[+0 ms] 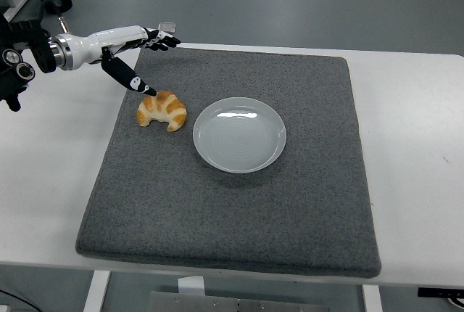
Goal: Place the bread on the plate
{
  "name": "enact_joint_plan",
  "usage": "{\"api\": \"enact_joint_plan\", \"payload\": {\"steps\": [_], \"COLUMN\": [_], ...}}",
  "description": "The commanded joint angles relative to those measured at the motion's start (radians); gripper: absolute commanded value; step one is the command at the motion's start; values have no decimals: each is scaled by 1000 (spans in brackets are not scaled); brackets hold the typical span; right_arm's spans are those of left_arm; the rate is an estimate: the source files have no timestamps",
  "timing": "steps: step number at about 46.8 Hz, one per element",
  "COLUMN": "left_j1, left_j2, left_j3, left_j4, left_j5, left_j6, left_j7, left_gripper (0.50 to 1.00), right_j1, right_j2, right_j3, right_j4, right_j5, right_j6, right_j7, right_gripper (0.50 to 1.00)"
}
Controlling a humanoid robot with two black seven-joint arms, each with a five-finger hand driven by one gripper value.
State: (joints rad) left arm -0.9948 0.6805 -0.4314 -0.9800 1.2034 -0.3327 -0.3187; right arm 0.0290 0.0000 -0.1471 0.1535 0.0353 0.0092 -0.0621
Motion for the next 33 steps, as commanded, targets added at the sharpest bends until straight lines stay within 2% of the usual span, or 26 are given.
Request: {"api": "enact_joint_plan", "payload": {"steps": [1, 16, 33], "left_j1": [1, 1, 4], "left_j2": [7, 11, 1], "left_j3": [2, 36, 60], "left_j4": [-22, -52, -32], "left_j5": [67, 185, 185], "left_j6": [4, 9, 14], "left_j7": [-2, -2, 13], "left_gripper": [979, 979, 979], "right_j1": [0, 0, 0], "right_j2": [0, 0, 0], "right_j3": [0, 0, 0], "right_j4": [1, 0, 1], "right_j5": [0, 0, 0], "right_j6": [0, 0, 0], "right_j7": [1, -1, -1], "right_gripper": [932, 930, 930]}}
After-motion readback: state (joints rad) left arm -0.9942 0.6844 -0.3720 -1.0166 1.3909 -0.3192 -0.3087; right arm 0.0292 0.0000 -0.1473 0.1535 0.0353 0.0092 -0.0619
